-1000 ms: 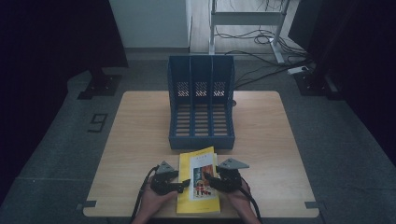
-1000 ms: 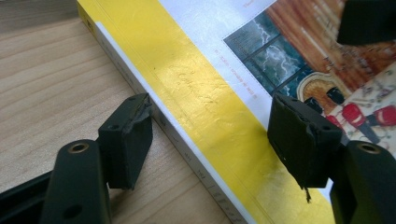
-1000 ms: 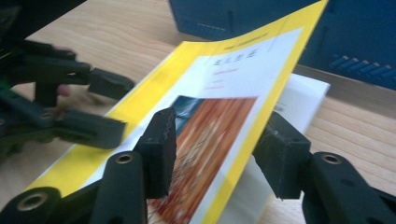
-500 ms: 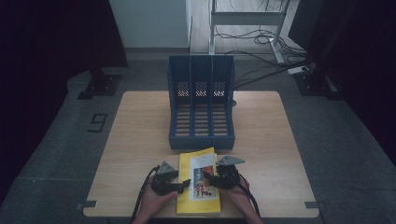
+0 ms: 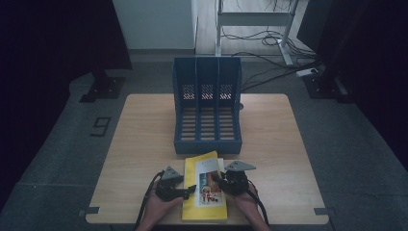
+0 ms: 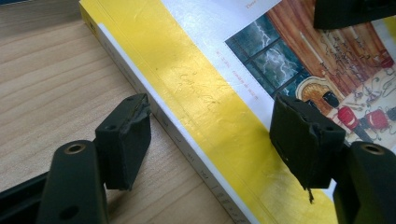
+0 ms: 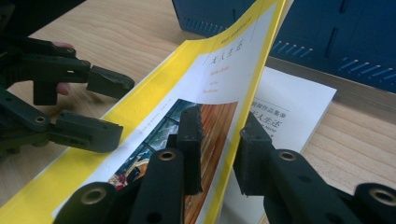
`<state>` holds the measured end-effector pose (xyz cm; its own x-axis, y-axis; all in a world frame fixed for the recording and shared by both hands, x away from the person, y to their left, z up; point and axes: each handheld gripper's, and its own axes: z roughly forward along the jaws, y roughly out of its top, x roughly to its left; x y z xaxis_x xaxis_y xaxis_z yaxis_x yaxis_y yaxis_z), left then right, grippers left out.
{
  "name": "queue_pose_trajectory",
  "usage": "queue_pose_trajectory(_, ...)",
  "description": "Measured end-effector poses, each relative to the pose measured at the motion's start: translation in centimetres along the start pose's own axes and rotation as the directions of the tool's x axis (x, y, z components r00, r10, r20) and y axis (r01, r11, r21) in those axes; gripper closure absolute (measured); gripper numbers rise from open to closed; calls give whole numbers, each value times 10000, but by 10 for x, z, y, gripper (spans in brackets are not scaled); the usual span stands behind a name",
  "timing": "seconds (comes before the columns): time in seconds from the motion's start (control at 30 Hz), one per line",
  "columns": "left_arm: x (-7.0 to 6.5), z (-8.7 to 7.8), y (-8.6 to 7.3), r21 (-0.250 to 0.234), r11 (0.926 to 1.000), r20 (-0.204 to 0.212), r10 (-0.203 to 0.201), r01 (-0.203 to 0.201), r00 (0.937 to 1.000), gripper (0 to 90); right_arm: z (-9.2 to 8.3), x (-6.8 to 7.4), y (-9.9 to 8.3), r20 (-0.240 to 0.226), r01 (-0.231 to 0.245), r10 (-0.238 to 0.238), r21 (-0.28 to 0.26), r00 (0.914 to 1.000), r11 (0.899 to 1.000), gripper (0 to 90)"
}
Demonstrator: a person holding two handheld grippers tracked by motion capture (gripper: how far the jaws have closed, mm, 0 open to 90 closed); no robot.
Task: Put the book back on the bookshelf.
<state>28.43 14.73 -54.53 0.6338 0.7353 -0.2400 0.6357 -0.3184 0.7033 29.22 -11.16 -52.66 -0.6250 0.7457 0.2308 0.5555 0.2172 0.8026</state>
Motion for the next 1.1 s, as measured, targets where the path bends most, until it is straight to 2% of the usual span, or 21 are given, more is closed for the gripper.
queue_pose_trajectory(0.2,0,0,0,-19,10000,3,31,-31,10000,294,3,0,-3,6,-92,92,146,10000,9999,725)
queue_pose_trajectory(0.37,0,0,0,-18,10000,25,28,-28,10000,294,1,-2,-2,-313,-427,427,-2,9986,9991,807)
queue_pose_trajectory(0.4,1,0,0,4,10000,65,13,-13,10000,293,-1,-3,-1,-507,-525,518,-131,9974,9985,828)
queue_pose_trajectory(0.53,5,-2,1,6,10000,-43,-75,76,10000,287,-2,0,0,-528,-450,432,-331,9977,9984,847)
queue_pose_trajectory(0.87,10,-4,1,-88,9990,23,-436,436,9990,271,-5,4,1,-552,-416,376,-722,9978,9965,863)
queue_pose_trajectory(1.1,16,-5,1,-169,9962,378,-853,860,9956,272,-6,5,2,-594,-436,381,-929,9975,9947,871)
